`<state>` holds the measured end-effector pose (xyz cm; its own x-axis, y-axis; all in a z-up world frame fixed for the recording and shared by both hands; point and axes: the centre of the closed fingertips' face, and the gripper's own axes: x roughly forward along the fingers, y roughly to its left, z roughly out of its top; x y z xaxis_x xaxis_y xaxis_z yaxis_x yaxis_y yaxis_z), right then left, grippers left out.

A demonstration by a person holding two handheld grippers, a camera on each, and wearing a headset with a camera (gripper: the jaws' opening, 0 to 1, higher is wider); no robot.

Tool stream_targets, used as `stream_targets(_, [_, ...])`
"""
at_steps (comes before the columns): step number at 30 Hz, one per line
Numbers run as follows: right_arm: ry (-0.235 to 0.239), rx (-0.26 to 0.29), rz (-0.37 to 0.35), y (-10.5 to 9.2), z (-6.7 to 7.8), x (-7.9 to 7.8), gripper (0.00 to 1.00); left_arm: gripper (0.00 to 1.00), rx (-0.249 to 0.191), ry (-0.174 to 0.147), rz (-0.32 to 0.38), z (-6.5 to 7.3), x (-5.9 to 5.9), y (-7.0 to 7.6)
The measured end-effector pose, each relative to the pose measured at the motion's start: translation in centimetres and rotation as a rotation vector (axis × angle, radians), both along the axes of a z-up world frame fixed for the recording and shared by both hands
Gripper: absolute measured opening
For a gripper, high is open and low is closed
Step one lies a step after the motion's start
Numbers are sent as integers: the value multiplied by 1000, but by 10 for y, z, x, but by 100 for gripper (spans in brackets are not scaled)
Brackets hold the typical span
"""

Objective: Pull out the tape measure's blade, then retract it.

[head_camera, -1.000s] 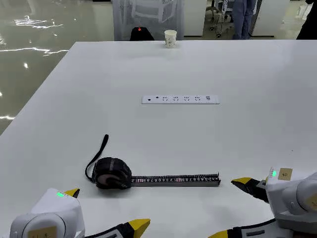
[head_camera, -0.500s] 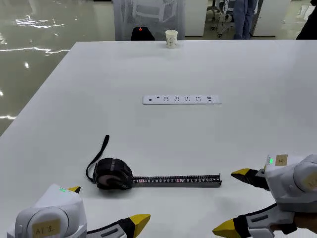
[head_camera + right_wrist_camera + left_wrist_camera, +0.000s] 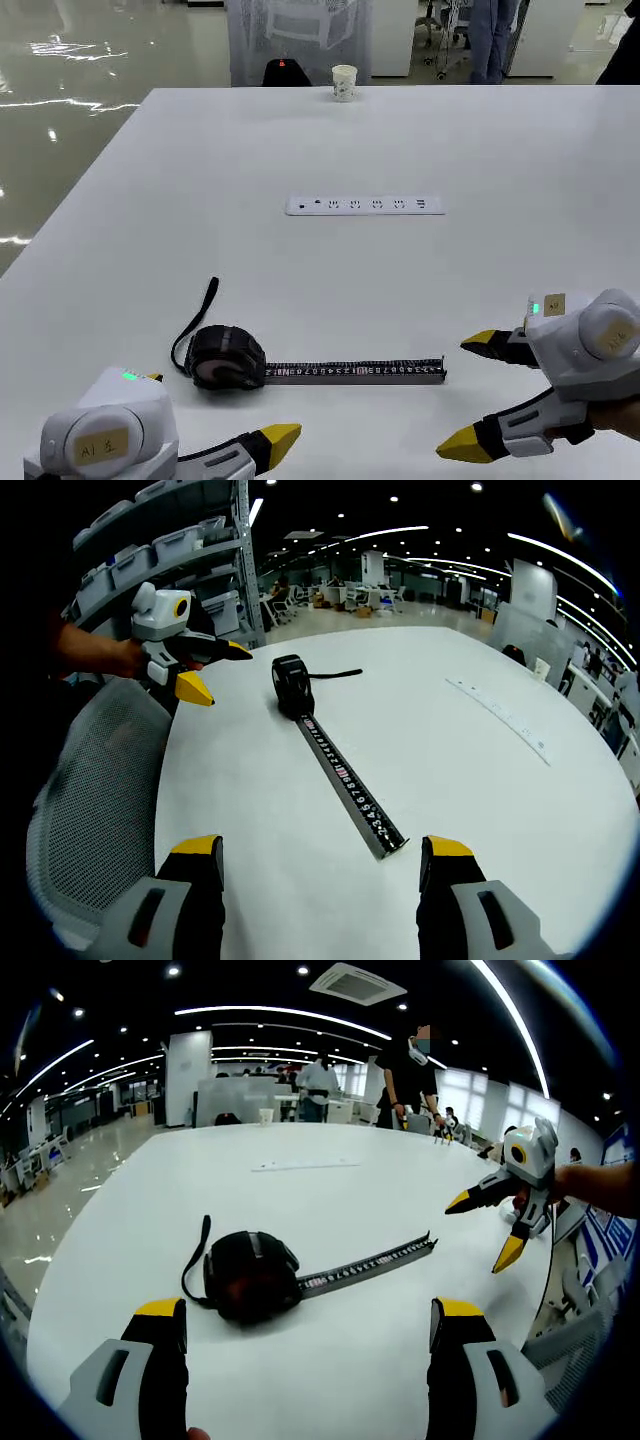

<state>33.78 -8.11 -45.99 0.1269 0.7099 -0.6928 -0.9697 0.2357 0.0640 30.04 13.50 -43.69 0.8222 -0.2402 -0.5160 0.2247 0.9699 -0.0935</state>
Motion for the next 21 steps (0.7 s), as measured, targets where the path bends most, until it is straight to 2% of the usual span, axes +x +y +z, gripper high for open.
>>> stream_targets(6, [-1,-15,21,1,-3,8,77,99,0,3,8,-3,8,1])
stream_targets(21, [-34,-49,87,1,-13,28,61,99,18,4,28,-10,32,8])
